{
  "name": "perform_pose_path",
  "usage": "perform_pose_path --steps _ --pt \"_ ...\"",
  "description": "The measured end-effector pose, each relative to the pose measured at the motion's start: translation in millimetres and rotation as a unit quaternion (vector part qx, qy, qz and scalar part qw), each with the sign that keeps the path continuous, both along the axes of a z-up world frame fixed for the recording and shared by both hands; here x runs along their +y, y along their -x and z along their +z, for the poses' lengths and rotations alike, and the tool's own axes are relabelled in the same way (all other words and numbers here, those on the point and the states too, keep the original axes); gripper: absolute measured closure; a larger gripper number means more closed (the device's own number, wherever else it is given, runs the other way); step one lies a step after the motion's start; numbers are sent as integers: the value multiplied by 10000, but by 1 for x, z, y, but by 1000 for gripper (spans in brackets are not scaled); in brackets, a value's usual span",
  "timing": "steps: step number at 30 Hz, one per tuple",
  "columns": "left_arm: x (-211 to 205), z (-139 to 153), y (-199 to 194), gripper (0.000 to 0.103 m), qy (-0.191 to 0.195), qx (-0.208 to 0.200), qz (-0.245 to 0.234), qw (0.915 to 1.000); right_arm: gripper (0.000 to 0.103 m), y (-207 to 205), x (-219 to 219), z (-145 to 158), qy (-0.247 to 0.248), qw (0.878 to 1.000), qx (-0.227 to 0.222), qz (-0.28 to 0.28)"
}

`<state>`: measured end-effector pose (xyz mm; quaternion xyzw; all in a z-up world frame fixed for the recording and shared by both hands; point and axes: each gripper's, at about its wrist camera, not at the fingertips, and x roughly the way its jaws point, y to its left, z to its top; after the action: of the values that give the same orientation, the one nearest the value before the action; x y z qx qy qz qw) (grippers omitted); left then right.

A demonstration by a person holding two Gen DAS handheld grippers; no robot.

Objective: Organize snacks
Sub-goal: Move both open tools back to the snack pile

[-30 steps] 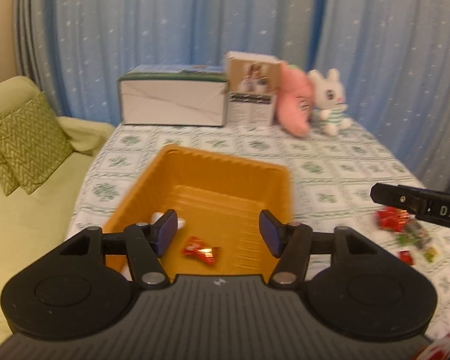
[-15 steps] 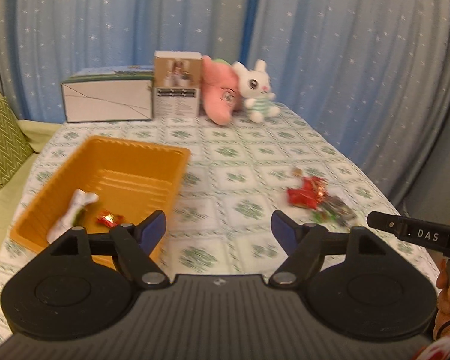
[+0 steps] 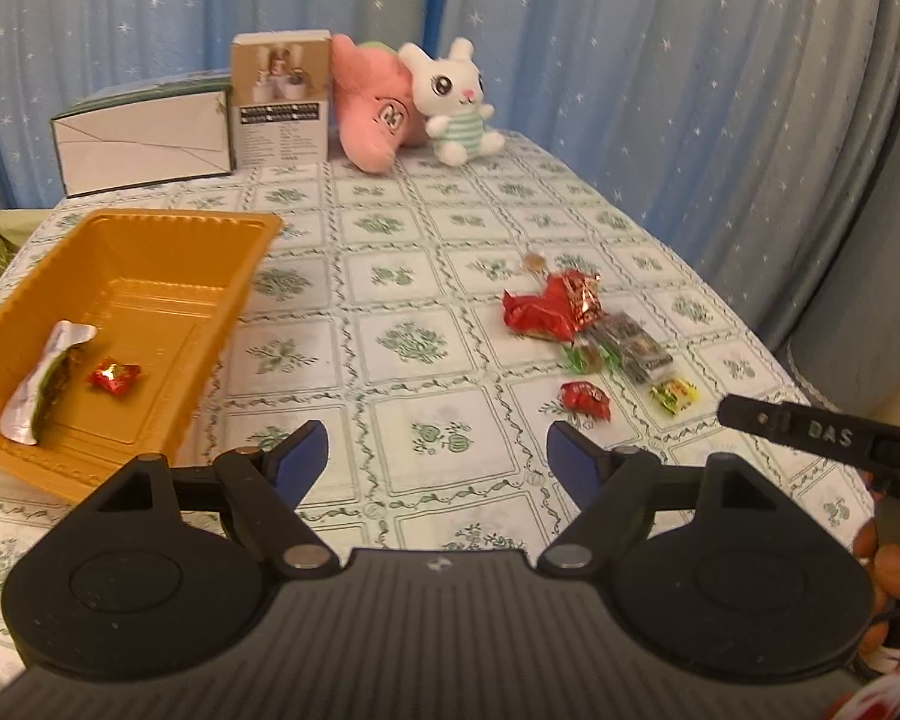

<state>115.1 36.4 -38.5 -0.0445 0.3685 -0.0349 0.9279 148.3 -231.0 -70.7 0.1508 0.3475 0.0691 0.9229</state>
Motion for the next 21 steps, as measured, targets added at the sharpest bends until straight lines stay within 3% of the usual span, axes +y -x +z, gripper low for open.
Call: perform_pose_path --steps 18,21 --pt "-13 -45 -50 25 129 280 -299 9991 48 -73 1 -52 241 9993 291 -46" --pt "-12 -48 -54 25 162 295 -304 9990 48 -76 9 -55 428 9989 180 27"
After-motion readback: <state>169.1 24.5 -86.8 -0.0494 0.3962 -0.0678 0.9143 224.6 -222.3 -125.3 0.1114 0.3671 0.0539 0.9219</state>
